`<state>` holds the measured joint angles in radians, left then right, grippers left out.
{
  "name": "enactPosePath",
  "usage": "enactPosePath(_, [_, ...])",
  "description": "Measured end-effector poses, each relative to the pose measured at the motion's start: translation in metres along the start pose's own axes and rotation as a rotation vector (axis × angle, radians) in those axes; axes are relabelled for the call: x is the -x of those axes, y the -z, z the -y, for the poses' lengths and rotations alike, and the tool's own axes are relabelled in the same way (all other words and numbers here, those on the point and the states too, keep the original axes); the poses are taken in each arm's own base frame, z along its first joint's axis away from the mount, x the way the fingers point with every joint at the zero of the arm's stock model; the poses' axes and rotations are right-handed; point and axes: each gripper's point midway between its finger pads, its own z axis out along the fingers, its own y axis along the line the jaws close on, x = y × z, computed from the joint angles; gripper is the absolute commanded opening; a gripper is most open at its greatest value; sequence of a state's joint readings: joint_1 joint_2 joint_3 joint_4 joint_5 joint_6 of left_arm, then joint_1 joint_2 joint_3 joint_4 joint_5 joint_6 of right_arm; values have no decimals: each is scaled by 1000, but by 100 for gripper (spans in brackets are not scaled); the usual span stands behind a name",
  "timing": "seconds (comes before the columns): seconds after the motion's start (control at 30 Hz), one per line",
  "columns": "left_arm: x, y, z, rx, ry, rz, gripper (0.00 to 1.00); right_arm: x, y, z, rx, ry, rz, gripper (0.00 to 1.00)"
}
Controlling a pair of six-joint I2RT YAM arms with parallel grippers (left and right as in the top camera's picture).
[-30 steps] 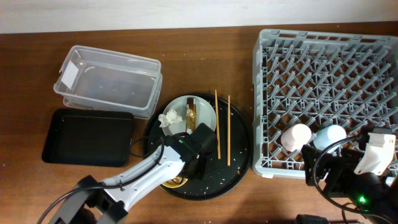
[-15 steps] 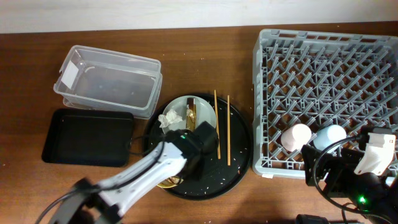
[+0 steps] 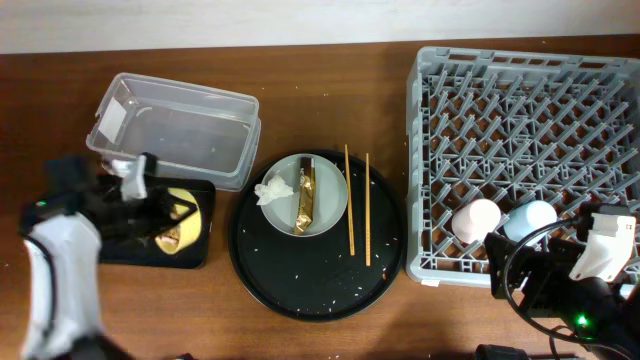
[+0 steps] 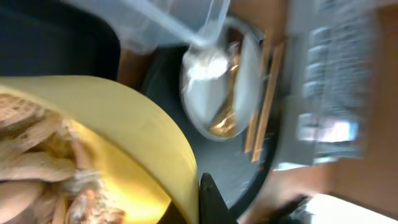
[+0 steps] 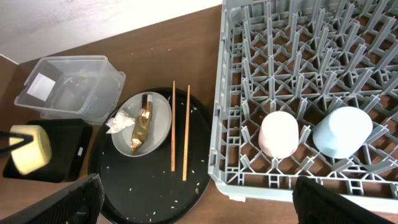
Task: Sort waste into correct bins and load items into the dishwasher rack
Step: 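Tip the yellow bowl over the black tray to dump the scraps, then set the empty yellow bowl back on the round black tray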
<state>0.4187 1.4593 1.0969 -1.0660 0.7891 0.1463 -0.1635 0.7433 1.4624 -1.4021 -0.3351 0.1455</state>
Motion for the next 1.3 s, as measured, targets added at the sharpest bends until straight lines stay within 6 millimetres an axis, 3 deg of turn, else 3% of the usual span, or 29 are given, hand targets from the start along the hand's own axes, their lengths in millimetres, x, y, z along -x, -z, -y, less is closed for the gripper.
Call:
enactPosePath(0.13, [21, -15, -28, -315, 84, 43, 0, 0, 0, 0, 0, 0, 0, 98])
enactPosePath(0.3, [43, -11, -39, -622, 205, 179, 0, 0, 0, 0, 0, 0, 0, 98])
enactPosePath(0.4, [51, 1, -41, -672, 212, 246, 0, 0, 0, 0, 0, 1, 0, 99])
enactPosePath(0.67, [54, 7, -40, -688, 146, 297, 0, 0, 0, 0, 0, 1, 0, 98])
enactPosePath(1.03, [39, -5, -14, -689, -14, 279, 0, 0, 0, 0, 0, 0, 0, 98])
enactPosePath(1.13, [32, -4, -4, -710, 53, 238, 0, 1, 0, 0, 0, 1, 2, 98])
enactPosePath(1.2, [19, -1, 14, -717, 99, 171, 3, 0, 0, 0, 0, 1, 0, 98])
enactPosePath(1.3, [-4, -2, 50, -715, 3, 64, 3, 0, 0, 0, 0, 0, 1, 98])
